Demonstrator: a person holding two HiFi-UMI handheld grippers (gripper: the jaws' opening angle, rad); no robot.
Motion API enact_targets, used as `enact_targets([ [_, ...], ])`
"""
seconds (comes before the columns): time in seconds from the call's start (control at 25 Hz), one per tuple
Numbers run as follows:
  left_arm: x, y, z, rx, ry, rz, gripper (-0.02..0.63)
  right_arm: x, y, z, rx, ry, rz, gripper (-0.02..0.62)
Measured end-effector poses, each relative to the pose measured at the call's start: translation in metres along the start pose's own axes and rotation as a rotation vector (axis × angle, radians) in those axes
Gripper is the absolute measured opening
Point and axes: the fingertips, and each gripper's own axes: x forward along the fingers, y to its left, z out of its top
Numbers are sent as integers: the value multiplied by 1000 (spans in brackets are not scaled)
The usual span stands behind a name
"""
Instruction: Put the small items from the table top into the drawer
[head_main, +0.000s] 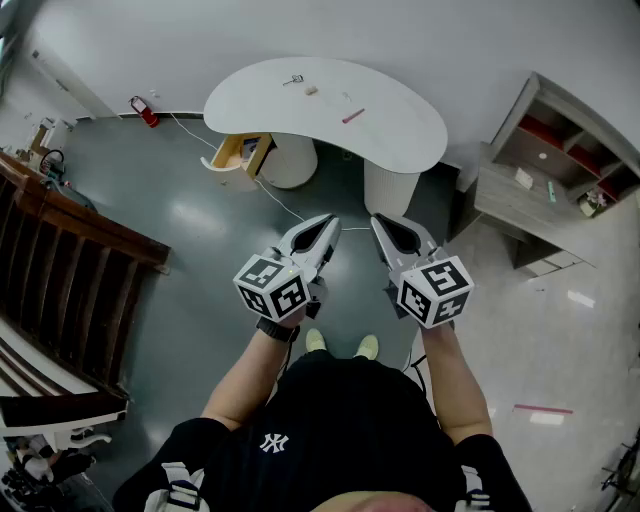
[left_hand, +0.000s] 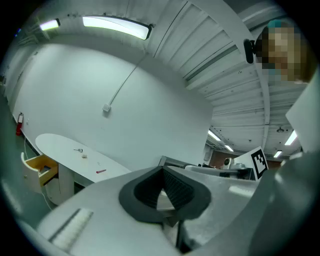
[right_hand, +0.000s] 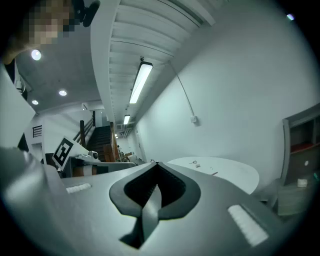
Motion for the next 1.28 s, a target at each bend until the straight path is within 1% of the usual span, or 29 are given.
enact_targets([
  [0.16,1,-11,-4,-2,6,-11,0,-9,1,1,-6,0,-4,23],
  [0.48,4,-21,-2,10,-2,0,0,-17,0,3,-14,-2,11,23],
  [0.64,9,-23,4,59,-9,14,0,-20,-4,5,-25,-4,16,23],
  [0.8,13,-19,16,105,-24,35,1,-24,-13,17,-19,-60,24,26],
  [0.88,11,-15,20,113,-29,45,0,-26,-20,24,11,-94,23,26],
  [1.04,-1,6,23,101,-35,89,1,-26,-29,25,115,-141,34,26],
  [1.16,-1,24,22,97,-43,123,0,-19,-38,19,120,-126,27,26],
  [1.28,9,43,19,91,-40,123,1,0,-45,13,116,-102,25,26],
])
